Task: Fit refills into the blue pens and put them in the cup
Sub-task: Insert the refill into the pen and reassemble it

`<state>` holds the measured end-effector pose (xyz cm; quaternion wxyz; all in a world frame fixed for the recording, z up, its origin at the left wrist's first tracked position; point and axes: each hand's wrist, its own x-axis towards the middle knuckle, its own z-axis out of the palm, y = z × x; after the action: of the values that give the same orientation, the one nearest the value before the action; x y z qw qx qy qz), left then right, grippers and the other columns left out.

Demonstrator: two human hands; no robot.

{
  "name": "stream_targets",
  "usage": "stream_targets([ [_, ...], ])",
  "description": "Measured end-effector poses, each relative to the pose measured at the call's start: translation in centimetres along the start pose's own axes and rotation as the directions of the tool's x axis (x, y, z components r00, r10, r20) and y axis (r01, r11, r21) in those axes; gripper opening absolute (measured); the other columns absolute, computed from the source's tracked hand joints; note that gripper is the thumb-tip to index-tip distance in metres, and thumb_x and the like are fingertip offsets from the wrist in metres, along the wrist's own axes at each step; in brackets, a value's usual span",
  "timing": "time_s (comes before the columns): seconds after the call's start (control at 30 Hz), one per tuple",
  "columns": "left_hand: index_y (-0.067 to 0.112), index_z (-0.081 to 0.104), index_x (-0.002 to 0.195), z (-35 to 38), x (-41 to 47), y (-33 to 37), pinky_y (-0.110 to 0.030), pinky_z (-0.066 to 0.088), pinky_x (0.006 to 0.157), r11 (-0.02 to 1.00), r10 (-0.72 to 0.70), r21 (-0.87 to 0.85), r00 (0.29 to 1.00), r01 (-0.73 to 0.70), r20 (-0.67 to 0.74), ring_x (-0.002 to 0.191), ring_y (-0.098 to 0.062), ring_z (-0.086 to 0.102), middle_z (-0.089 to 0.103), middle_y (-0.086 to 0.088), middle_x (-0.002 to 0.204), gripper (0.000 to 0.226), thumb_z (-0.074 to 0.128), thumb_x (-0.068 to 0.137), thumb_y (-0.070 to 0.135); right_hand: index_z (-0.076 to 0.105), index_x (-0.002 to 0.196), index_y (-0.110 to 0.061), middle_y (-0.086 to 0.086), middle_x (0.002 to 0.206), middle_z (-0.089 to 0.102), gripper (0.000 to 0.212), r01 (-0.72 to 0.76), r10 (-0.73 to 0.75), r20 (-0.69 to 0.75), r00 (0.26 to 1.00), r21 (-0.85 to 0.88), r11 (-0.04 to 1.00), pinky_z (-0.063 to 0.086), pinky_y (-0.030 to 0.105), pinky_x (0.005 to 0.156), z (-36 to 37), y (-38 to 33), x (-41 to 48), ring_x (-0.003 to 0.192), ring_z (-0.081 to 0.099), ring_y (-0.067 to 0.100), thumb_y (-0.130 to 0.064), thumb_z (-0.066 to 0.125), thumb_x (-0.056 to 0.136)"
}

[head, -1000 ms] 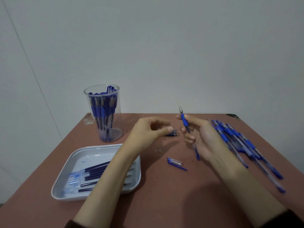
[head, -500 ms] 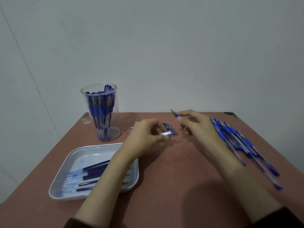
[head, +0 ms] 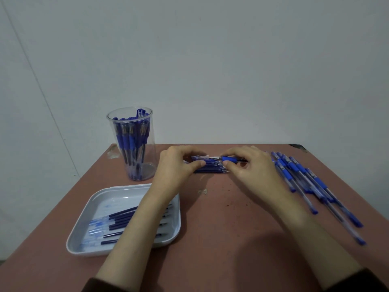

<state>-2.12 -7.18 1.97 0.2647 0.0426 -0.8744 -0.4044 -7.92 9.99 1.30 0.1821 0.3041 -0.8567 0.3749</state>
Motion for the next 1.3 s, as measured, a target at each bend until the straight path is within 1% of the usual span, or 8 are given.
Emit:
stream_targets([
  [0.17, 0.020, 0.075, 0.099, 0.3, 0.0, 0.0, -0.008, 0.045, 0.071, 0.999, 0.012, 0.029, 0.999, -0.014, 0.047, 0.080, -0.004, 0.063, 0.073, 0.002, 0.089, 0.019, 0.073, 0.080, 0.015, 0.073, 0.101, -0.029, -0.014, 0.089, 0.066, 0.018, -0.018, 0.017, 0.063, 0.998, 0.020, 1.000, 0.046, 0.032, 0.083, 0.0, -0.4, -0.2, 0.092, 0.054, 0.010, -0.021, 0.065, 0.087],
  [0.27, 0.019, 0.075, 0.099, 0.1, 0.0, 0.0, -0.004, 0.044, 0.069, 1.000, 0.008, 0.019, 0.999, -0.009, 0.049, 0.074, 0.003, 0.060, 0.072, 0.004, 0.086, 0.019, 0.074, 0.080, 0.016, 0.073, 0.100, -0.028, -0.017, 0.087, 0.063, 0.017, -0.034, 0.032, 0.048, 0.998, 0.050, 0.998, 0.047, 0.029, 0.083, -0.2, -0.6, -0.3, 0.091, 0.056, 0.009, -0.020, 0.065, 0.087],
  [0.4, 0.020, 0.075, 0.098, 0.1, 0.0, 0.1, -0.005, 0.045, 0.069, 1.000, 0.015, 0.015, 0.998, -0.016, 0.067, 0.072, 0.006, 0.059, 0.067, 0.007, 0.079, 0.020, 0.075, 0.079, 0.015, 0.073, 0.100, -0.024, -0.025, 0.079, 0.053, 0.015, -0.010, 0.012, 0.070, 0.997, -0.031, 0.999, 0.045, 0.027, 0.083, -0.3, -0.7, -0.2, 0.091, 0.054, 0.008, -0.019, 0.065, 0.088],
  [0.63, 0.022, 0.075, 0.097, 0.3, 0.0, -0.1, -0.005, 0.044, 0.067, 0.998, 0.003, -0.066, 0.993, 0.005, 0.120, 0.071, 0.008, 0.062, 0.072, 0.007, 0.082, 0.020, 0.076, 0.077, 0.018, 0.071, 0.106, -0.031, -0.016, 0.093, 0.063, 0.021, -0.078, 0.069, 0.134, 0.989, 0.065, 0.995, 0.038, 0.006, 0.074, -0.2, -0.7, -0.3, 0.092, 0.056, 0.001, -0.020, 0.064, 0.089],
  [0.7, 0.022, 0.076, 0.096, 0.3, 0.0, -0.1, -0.006, 0.045, 0.067, 0.997, 0.000, -0.072, 0.994, 0.008, 0.110, 0.068, 0.009, 0.061, 0.073, 0.008, 0.080, 0.020, 0.077, 0.077, 0.018, 0.070, 0.101, -0.030, -0.009, 0.096, 0.067, 0.018, -0.103, 0.089, 0.124, 0.988, 0.109, 0.989, 0.040, 0.007, 0.074, 0.1, -0.6, -0.3, 0.093, 0.059, 0.003, -0.019, 0.065, 0.088],
  [0.83, 0.021, 0.076, 0.096, 0.2, 0.0, 0.0, -0.007, 0.046, 0.068, 0.997, -0.003, -0.080, 0.993, 0.012, 0.117, 0.070, 0.007, 0.062, 0.073, 0.008, 0.081, 0.022, 0.078, 0.075, 0.020, 0.072, 0.092, -0.027, -0.010, 0.091, 0.070, 0.012, -0.115, 0.099, 0.107, 0.989, 0.158, 0.981, 0.041, 0.005, 0.072, 0.2, -0.6, -0.3, 0.089, 0.062, 0.002, -0.017, 0.067, 0.087],
  [1.07, 0.015, 0.077, 0.093, 0.1, -0.3, 0.1, -0.004, 0.036, 0.057, 0.997, -0.012, -0.075, 0.992, 0.022, 0.128, 0.055, 0.010, 0.054, 0.062, 0.017, 0.060, 0.020, 0.079, 0.074, 0.016, 0.074, 0.090, -0.023, -0.012, 0.081, 0.070, 0.013, -0.097, 0.072, 0.142, 0.987, 0.178, 0.979, 0.043, 0.006, 0.065, 0.3, -0.7, -0.3, 0.077, 0.062, -0.003, -0.013, 0.068, 0.087],
  [1.3, 0.020, 0.076, 0.093, -0.5, -0.6, 0.2, -0.003, 0.038, 0.060, 0.997, -0.011, -0.080, 0.993, 0.021, 0.121, 0.062, 0.011, 0.057, 0.068, 0.014, 0.069, 0.020, 0.079, 0.073, 0.020, 0.074, 0.086, -0.027, -0.013, 0.079, 0.072, 0.016, -0.112, 0.079, 0.133, 0.988, 0.267, 0.957, 0.048, 0.011, 0.069, 0.2, -1.4, -0.7, 0.078, 0.065, -0.001, -0.012, 0.068, 0.086],
])
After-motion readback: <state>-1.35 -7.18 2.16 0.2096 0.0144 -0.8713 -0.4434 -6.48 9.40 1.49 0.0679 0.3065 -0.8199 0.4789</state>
